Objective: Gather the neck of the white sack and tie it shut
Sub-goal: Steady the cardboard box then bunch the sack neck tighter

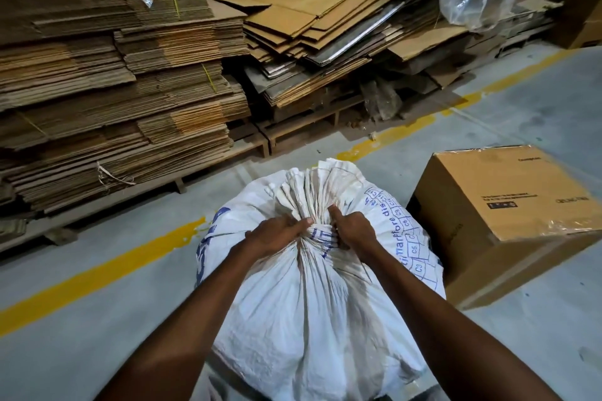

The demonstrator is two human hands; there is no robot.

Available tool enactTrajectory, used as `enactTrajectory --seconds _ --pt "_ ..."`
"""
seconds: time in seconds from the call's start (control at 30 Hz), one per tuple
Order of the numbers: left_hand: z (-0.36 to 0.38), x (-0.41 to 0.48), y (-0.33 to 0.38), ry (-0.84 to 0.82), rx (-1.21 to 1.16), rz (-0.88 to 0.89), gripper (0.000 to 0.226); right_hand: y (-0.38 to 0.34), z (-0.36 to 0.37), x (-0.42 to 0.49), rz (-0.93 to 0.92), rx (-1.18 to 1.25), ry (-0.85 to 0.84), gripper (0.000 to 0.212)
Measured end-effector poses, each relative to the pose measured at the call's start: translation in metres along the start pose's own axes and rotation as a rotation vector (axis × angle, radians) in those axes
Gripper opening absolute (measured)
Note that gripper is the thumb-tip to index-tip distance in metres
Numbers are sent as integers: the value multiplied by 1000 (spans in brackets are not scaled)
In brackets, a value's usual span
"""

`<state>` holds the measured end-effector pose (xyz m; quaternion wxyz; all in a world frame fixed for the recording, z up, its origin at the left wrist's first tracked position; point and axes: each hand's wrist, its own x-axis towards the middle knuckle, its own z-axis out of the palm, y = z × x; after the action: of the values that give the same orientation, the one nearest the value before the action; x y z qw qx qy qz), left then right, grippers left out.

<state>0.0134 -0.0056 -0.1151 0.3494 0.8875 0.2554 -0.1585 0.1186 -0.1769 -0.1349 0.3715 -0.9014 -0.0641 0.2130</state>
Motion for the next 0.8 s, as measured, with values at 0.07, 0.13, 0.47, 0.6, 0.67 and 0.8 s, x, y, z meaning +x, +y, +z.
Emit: enactTrajectory --seconds 0.07,0.13,0.47,0.6,0.67,0.8 --pt "0 -8 -4 22 85 -9 92 -2 0 0 -14 19 -12 68" --pt "2 -13 -5 48 170 -31 94 -8 -4 -5 -50 63 -105 49" --pt "19 -6 24 75 118 -111 99 16 19 -18 -305 -380 -115 100" --pt "9 5 7 -36 111 -130 110 21 26 -16 -250 -218 -35 68" --pt "4 9 -5 -38 225 -111 76 23 24 -14 -226 -90 -24 55" --pt "1 5 -15 67 450 27 31 29 20 -12 -205 68 -26 65"
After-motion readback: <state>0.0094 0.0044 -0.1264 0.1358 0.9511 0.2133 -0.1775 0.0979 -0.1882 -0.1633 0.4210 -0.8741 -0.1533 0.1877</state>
